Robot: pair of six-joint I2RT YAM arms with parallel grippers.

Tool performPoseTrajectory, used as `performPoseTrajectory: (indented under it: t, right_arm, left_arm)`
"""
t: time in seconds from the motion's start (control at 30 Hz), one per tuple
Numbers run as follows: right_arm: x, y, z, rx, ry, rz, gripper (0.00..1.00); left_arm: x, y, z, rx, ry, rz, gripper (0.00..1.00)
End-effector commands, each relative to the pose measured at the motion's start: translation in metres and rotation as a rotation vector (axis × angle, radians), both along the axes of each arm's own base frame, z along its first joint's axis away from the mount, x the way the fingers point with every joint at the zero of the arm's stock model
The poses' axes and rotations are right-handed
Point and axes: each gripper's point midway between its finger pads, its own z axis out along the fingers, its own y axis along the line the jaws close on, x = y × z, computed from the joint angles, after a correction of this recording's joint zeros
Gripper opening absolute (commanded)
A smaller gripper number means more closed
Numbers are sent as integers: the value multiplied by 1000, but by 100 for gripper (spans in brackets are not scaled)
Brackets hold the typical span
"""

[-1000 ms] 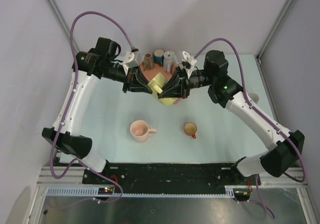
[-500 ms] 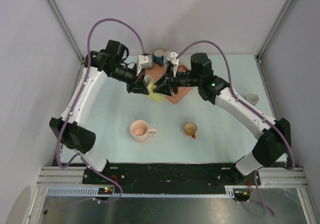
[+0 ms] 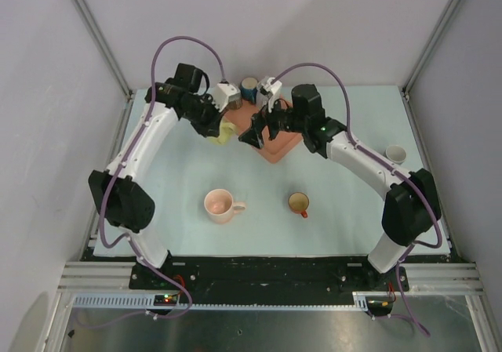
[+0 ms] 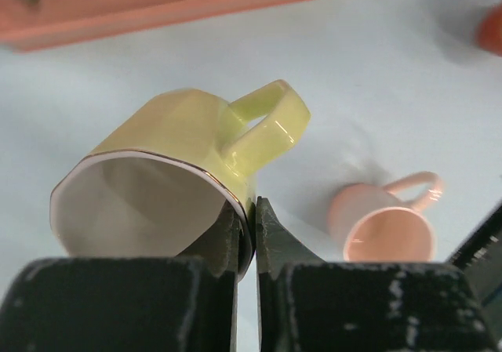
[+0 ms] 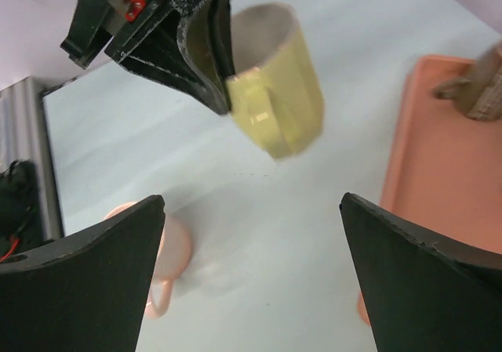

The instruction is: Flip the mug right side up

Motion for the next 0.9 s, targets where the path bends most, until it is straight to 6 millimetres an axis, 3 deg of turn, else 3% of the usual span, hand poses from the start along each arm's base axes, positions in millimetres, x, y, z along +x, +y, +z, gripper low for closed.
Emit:
performPoseTrajectory:
  t: [0.0, 0.17, 0.27, 0.4, 0.5, 0.6, 0.73, 0.8, 0.87]
  right_arm:
    - [32, -16, 21, 30, -40, -203, 99]
    - [60, -46, 8, -15, 0, -421, 100]
    - [82, -77, 2, -18, 57, -599, 99]
    - [111, -125, -6, 69, 210, -804, 99]
    - [129, -145, -8, 137, 265, -824, 99]
    - [146, -149, -10, 133, 227, -732, 99]
    - [170, -154, -39, 0, 225, -616, 96]
    - [178, -150, -55, -94, 170, -508, 95]
    - [182, -146, -79, -204, 79, -368, 92]
  left_arm:
    - [66, 54, -2, 106, -137, 248, 0]
    - [116, 128, -31, 181, -105, 460, 0]
    - [133, 171, -47, 199, -79, 558, 0]
    - [143, 210, -69, 210, -43, 624, 0]
    - [146, 228, -86, 214, -11, 647, 0]
    - [148, 239, -98, 202, 15, 667, 0]
    - [146, 246, -111, 221, 39, 653, 0]
    - [142, 244, -118, 219, 55, 628, 6]
    - [138, 242, -120, 211, 64, 616, 24]
